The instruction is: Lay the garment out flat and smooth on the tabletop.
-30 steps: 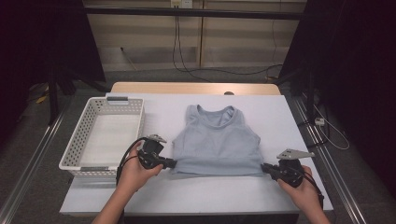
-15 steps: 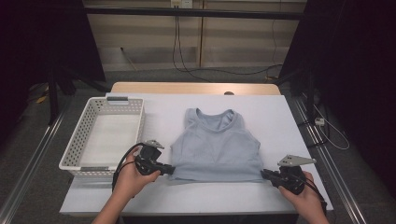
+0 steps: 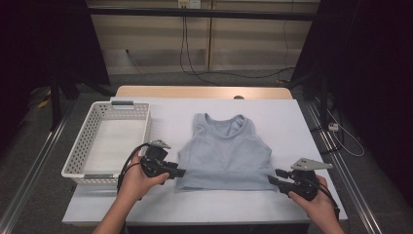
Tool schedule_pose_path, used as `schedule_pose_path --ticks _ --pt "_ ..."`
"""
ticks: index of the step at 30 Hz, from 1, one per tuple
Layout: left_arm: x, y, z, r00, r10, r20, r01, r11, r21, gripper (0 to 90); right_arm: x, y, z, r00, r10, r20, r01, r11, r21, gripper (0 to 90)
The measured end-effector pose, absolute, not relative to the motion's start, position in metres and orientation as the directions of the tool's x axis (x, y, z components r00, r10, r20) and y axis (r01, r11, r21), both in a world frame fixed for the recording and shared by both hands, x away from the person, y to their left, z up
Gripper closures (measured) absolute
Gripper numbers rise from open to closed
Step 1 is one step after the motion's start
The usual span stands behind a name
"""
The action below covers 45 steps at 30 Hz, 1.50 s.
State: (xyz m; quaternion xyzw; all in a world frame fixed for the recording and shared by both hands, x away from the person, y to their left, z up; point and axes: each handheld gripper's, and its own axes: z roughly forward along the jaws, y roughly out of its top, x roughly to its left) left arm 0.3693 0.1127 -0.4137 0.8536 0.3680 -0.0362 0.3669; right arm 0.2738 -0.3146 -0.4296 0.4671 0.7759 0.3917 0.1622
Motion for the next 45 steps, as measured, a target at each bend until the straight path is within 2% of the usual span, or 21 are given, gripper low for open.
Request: schedule_pose_path --ticks 3,5,11,21,36,39,45 --pt "0.375 0.109 -0.411 0.727 0.609 -0.317 0.647 -0.455 0.612 39.9 0.279 -0.305 -0.428 -0.527 0.841 0.120 0.586 0.258 0.768 47.6" --pt "0.380 0.106 -0.410 0.717 0.611 -0.336 0.658 -0.434 0.615 36.6 0.283 -0.297 -0.428 -0.538 0.834 0.124 0.580 0.260 0.772 42.9" --pt "0.393 0.101 -0.407 0.715 0.625 -0.313 0.652 -0.435 0.621 26.8 0.293 -0.275 -0.426 -0.583 0.799 0.147 0.564 0.268 0.781 35.6" --pt "0.415 0.098 -0.402 0.711 0.642 -0.287 0.643 -0.429 0.634 19.9 0.307 -0.239 -0.429 -0.654 0.744 0.139 0.540 0.329 0.775 30.3" --pt "0.437 0.099 -0.395 0.717 0.652 -0.247 0.619 -0.433 0.655 16.3 0.322 -0.186 -0.435 -0.745 0.655 0.124 0.487 0.407 0.773 23.0" --pt "0.440 0.099 -0.394 0.712 0.656 -0.250 0.622 -0.425 0.657 16.2 0.324 -0.178 -0.434 -0.749 0.652 0.120 0.476 0.403 0.781 19.2" --pt "0.448 0.099 -0.393 0.711 0.661 -0.239 0.620 -0.428 0.658 15.8 0.328 -0.166 -0.435 -0.763 0.625 0.164 0.479 0.378 0.793 21.6"
